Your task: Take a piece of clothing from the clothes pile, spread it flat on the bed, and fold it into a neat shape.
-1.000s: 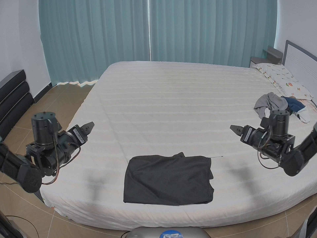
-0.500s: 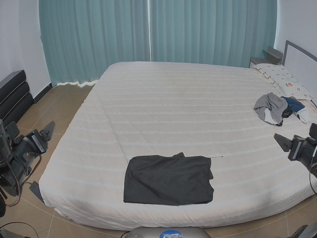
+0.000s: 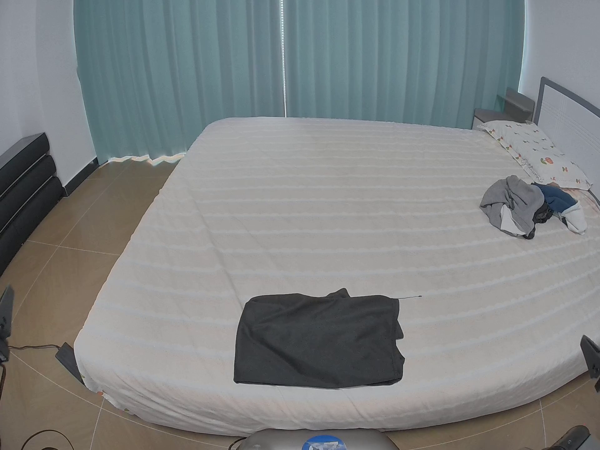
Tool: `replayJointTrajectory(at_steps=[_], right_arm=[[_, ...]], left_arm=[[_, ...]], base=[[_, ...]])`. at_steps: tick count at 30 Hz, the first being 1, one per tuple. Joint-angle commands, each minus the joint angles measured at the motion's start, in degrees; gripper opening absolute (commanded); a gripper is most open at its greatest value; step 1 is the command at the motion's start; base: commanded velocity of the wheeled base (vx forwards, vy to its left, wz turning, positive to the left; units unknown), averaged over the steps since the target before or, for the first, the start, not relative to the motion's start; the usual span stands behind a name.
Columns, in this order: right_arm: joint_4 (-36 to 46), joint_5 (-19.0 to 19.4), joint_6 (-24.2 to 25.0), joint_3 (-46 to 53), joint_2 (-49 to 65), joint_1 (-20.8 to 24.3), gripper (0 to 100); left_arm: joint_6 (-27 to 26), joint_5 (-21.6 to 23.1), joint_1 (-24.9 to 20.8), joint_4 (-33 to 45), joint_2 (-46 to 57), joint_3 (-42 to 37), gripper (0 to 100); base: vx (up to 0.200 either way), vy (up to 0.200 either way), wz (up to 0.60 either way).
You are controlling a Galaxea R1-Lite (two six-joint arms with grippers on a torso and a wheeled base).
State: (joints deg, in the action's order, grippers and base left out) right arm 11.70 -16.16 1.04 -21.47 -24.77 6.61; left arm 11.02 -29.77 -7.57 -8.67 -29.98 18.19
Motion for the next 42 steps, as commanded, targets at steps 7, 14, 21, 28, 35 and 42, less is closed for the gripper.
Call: replayJointTrajectory(at_steps=[7, 14, 21, 28, 35, 42], right_arm=[[13.0, 0.5, -4.5, -2.8, 24.7, -6.6, 100], [10.8, 8.0, 1.4, 0.3, 24.7, -6.6, 100], [-4.5, 8.4, -0.1, 11.1, 24.7, -6.6, 100], [-20.4, 12.4, -7.5, 21.4, 24.7, -6.6, 100], [-15.9, 14.8, -6.7, 21.4, 24.7, -6.6, 100], [-15.8, 15.0, -3.8, 21.4, 24.7, -6.6, 100]], left_arm=[[-11.3, -1.3, 9.4, 8.8, 26.3, -2.9, 100], [-11.7, -0.7, 7.9, 7.9, 29.6, -7.6, 100], [-13.6, 6.0, 7.9, -9.5, 29.6, -17.8, 100], [-14.0, 8.9, 7.9, -9.3, 29.6, -18.2, 100], [-11.7, 14.3, 7.9, -0.3, 29.6, -18.2, 100], [-9.3, 19.1, 7.9, 4.5, 29.6, -18.2, 100]], base=[[0.000, 0.000, 0.00], [0.000, 0.000, 0.00], [0.000, 0.000, 0.00], [0.000, 0.000, 0.00], [0.000, 0.000, 0.00], [0.000, 0.000, 0.00]])
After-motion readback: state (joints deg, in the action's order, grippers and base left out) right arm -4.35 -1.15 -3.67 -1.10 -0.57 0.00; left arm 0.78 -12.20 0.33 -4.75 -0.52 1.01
